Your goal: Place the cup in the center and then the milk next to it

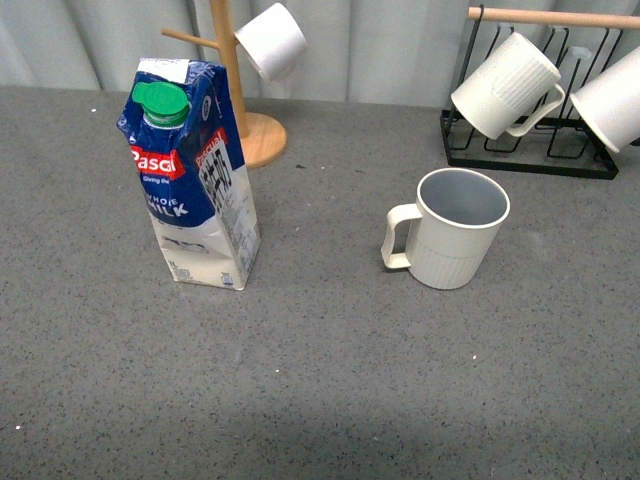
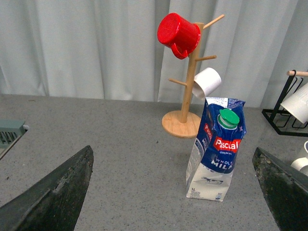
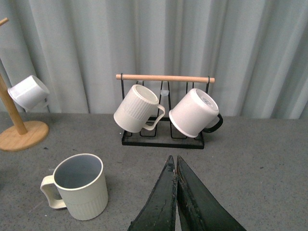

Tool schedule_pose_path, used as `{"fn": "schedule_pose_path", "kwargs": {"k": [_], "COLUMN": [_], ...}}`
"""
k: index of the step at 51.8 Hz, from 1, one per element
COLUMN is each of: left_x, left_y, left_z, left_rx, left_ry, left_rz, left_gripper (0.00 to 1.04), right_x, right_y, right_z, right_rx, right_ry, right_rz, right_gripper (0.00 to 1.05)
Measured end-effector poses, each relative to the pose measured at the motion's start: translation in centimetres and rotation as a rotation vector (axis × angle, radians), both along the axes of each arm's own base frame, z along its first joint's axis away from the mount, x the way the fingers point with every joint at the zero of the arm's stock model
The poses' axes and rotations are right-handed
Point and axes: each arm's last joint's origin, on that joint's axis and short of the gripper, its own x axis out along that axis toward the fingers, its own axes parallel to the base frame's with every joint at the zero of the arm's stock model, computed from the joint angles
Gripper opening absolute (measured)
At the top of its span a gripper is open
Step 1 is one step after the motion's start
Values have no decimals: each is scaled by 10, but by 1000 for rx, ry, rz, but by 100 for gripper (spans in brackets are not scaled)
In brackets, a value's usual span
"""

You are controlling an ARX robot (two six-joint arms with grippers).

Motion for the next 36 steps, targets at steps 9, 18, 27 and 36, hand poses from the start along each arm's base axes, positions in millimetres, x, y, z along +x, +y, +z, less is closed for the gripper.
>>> {"fn": "schedule_pose_path", "kwargs": {"k": [9,18,27,36], "left_x": [0,0,0,0], "left_y": [0,0,0,0], "left_z": [0,0,0,0], "left_rx": [0,0,0,0], "left_ry": [0,0,0,0], "left_rz": [0,0,0,0], "left_gripper": [98,98,98,98], "right_x": [-6,-12,-16,-20], "right_y": [0,0,0,0], "right_z": [2,3,3,3], "right_rx": [0,0,0,0], "right_ry": [-7,-12,-13,-14], "right_rz": [0,0,0,0], "right_gripper": [1,1,1,1]}}
